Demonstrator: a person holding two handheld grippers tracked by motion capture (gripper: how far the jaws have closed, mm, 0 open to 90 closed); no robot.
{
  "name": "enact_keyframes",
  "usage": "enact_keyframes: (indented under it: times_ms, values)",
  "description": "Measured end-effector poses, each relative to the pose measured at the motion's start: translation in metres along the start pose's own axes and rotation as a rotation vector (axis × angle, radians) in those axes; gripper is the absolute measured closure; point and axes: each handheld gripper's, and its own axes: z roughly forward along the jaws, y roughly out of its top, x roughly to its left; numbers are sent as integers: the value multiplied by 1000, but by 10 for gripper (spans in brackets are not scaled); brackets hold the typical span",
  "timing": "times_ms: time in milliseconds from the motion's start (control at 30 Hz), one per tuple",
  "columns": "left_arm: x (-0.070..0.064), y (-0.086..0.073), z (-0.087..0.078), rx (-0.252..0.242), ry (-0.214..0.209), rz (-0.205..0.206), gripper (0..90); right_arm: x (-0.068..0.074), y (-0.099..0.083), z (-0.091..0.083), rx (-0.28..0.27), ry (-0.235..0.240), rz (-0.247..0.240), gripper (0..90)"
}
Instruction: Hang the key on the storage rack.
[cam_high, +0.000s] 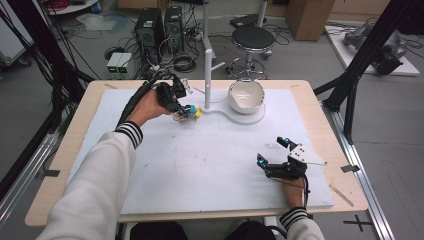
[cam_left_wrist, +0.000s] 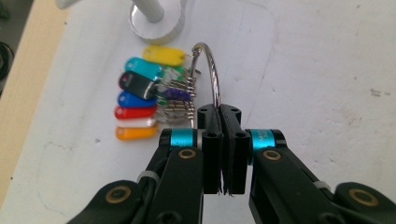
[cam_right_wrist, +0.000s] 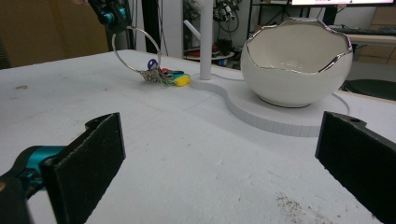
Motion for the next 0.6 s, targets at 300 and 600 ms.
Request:
enact_keyframes:
  times_ms: [300,600]
  values:
    - [3,-8,-21,-143,-9,-39,876,0,0,0,0,0,-1,9]
    - [5,-13,-38,-305,-42,-53,876,0,0,0,-2,1,-9,9]
